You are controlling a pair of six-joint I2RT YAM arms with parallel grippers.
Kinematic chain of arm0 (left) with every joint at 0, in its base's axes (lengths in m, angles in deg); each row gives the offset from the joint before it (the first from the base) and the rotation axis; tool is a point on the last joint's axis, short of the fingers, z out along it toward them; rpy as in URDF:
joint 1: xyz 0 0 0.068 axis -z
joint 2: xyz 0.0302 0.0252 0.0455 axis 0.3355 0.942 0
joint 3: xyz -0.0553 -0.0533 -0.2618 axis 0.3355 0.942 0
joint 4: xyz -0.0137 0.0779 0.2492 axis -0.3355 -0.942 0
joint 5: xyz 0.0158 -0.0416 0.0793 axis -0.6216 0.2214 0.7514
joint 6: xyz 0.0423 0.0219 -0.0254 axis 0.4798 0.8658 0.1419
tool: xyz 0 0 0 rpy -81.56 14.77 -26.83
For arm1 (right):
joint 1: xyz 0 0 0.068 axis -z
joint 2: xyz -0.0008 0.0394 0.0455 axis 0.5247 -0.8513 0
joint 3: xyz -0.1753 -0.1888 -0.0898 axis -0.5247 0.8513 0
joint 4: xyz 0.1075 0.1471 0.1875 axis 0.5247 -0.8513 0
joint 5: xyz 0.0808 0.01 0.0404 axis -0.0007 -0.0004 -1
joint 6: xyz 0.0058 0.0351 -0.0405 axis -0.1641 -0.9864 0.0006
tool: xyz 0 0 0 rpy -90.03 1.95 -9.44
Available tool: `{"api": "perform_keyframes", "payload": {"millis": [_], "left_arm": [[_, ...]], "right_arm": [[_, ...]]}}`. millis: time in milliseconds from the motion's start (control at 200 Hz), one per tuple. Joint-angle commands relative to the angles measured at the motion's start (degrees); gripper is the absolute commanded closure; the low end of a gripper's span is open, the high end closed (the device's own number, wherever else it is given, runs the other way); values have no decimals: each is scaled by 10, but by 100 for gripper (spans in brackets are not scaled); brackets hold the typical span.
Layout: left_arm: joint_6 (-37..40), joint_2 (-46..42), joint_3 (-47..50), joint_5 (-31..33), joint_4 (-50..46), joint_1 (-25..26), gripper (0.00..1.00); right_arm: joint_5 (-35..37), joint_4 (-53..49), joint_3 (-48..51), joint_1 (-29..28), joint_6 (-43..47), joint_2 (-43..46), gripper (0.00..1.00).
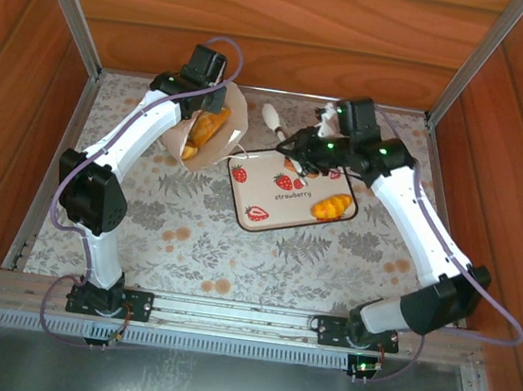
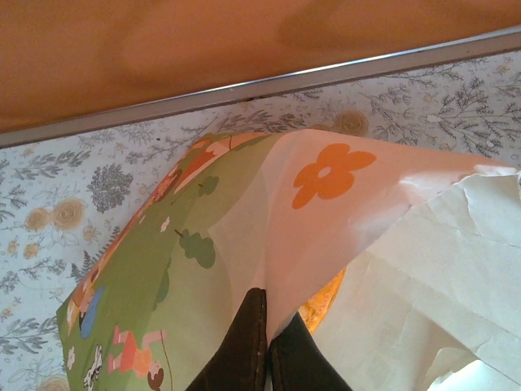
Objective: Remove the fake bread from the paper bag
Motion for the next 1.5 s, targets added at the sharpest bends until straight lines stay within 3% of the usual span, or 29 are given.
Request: {"api": "perform_keyframes", "payload": {"millis": [0, 295, 740, 1115, 1494], "left_arm": [[-11, -13, -1, -9, -8, -1, 100], [-18, -7, 4, -9, -7, 0, 100], [-15, -16, 13, -14, -6, 4, 100], [-12, -21, 21, -17, -5, 7, 100], [-10, -19, 23, -21, -4, 11, 100]], "right_arm": [[-5, -14, -43, -26, 27, -42, 60], [-25, -13, -111, -58, 31, -138, 60], [-66, -14, -214, -53, 21, -282, 60], [-49, -5, -174, -34, 10, -286, 53], [-49, 17, -178, -22, -5, -304, 53]]}}
